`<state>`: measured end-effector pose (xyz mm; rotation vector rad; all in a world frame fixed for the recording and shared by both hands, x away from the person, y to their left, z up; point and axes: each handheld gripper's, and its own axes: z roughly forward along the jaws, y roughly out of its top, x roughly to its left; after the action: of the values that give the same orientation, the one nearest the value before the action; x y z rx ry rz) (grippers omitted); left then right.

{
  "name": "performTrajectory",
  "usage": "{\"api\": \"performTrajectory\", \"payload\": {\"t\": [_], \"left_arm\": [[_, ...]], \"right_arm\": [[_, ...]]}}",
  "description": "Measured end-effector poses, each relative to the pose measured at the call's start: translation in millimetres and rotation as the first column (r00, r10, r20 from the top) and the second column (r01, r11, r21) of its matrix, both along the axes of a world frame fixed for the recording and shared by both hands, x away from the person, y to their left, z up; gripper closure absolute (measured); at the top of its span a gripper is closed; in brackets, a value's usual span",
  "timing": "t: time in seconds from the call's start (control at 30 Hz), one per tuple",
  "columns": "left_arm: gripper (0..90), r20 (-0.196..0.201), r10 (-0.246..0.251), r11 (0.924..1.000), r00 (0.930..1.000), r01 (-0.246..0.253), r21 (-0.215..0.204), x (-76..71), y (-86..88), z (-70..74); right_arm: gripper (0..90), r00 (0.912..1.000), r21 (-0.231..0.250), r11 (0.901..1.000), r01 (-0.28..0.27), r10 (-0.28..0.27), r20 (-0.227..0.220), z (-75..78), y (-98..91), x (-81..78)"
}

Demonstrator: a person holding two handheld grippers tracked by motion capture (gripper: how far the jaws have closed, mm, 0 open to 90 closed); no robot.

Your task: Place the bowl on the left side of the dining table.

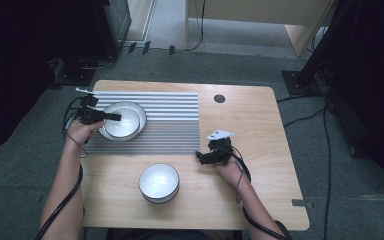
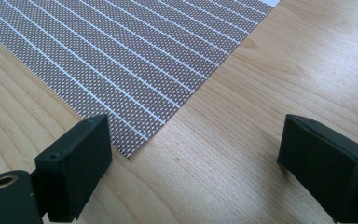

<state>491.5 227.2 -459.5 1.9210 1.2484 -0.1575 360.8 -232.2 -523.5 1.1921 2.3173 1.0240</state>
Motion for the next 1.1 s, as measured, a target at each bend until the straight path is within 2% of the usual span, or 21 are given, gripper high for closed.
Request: {"api": "performTrajectory", "payload": {"t": [0.17, 0.43, 0.67, 0.77, 1.1], "left_arm": [[75.0, -0.004, 0.009, 1.0, 0.9999, -0.009, -0.002, 4.7, 1.7, -4.9], [75.0, -0.008, 0.006, 0.9998, 1.0, -0.005, 0.019, 13.1, 0.8, -11.6], [75.1, -0.018, 0.023, 0.9996, 0.9996, -0.022, 0.016, 18.1, 5.0, -17.6], [75.2, -0.016, 0.022, 0.9997, 0.9996, -0.022, 0.011, 19.9, 6.3, -18.8], [76.5, -0.022, 0.056, 0.9985, 0.9982, -0.056, 0.001, 24.8, 14.8, -23.0]], "right_arm": [[9.0, 1.0, 0.001, 1.0, 0.003, -0.003, 0.001, -0.1, 0.2, -0.2], [9.3, 1.0, -0.001, 1.0, 0.003, -0.003, 0.0, 0.0, 0.0, -0.6], [9.5, 1.0, -0.001, 1.0, 0.002, -0.002, 0.002, 0.0, 0.0, -0.5], [13.9, 1.0, 0.006, 1.0, -0.007, 0.007, 0.007, 0.5, 0.1, -1.7], [14.0, 0.9999, 0.006, 0.9999, -0.008, 0.008, 0.008, 0.5, 0.0, -1.7]]}}
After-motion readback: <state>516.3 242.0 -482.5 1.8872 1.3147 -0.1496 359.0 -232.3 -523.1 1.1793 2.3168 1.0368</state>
